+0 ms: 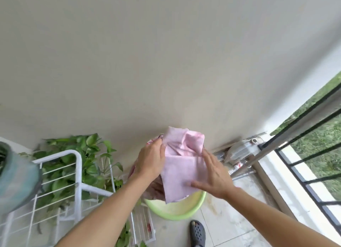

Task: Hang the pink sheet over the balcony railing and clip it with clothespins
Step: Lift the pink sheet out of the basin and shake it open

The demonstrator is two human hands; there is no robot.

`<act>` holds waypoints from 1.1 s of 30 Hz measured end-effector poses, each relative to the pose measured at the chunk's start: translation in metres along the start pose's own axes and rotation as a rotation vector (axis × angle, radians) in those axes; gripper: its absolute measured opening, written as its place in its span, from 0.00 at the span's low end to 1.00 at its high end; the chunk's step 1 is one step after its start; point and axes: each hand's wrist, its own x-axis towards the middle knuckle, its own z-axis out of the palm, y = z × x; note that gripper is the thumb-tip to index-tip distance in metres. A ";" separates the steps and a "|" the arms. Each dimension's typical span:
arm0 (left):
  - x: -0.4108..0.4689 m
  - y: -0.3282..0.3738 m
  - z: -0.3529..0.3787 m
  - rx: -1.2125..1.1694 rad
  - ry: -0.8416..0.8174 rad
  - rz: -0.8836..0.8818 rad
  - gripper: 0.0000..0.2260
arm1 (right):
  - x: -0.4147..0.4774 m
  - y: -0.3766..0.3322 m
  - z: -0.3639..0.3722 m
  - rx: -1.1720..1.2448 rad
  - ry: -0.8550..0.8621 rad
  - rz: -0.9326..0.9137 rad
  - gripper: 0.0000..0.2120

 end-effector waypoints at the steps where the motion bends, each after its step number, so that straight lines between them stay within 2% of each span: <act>1: 0.001 0.006 -0.011 -0.003 0.016 0.033 0.08 | -0.005 -0.009 0.003 -0.034 0.015 0.032 0.49; 4: 0.001 0.014 -0.036 0.086 0.019 0.126 0.10 | -0.003 -0.036 -0.006 -0.064 0.285 0.019 0.20; 5: -0.001 0.012 -0.045 0.123 0.003 0.133 0.11 | -0.002 -0.046 -0.017 -0.050 0.359 0.016 0.16; 9: -0.004 -0.012 -0.083 0.188 -0.042 0.073 0.14 | -0.003 -0.088 -0.074 0.095 0.501 -0.040 0.11; 11: -0.003 -0.018 -0.101 0.191 -0.041 0.049 0.15 | 0.001 -0.120 -0.096 0.110 0.517 -0.102 0.05; 15: 0.007 -0.010 -0.133 0.201 0.081 0.026 0.18 | 0.020 -0.175 -0.130 0.190 0.603 -0.044 0.08; 20: 0.007 0.000 -0.170 0.057 0.187 0.073 0.18 | 0.022 -0.207 -0.161 0.305 0.619 0.003 0.08; 22: 0.003 0.001 -0.170 -0.063 0.080 0.072 0.19 | 0.017 -0.209 -0.174 0.367 0.623 0.037 0.09; 23: 0.000 -0.001 -0.166 -0.119 -0.042 0.042 0.25 | 0.013 -0.209 -0.178 0.420 0.619 0.048 0.10; 25: -0.009 -0.001 -0.152 -0.143 -0.270 -0.007 0.45 | 0.000 -0.210 -0.183 0.547 0.613 0.041 0.12; 26: -0.014 -0.001 -0.140 -0.121 -0.341 -0.010 0.49 | -0.005 -0.209 -0.184 0.600 0.611 0.035 0.12; 28: -0.019 -0.003 -0.111 -0.118 -0.402 -0.020 0.49 | -0.013 -0.205 -0.185 0.682 0.609 0.034 0.13; 33: 0.003 -0.006 -0.049 -0.058 -0.459 -0.082 0.35 | -0.024 -0.200 -0.225 0.943 0.675 0.023 0.13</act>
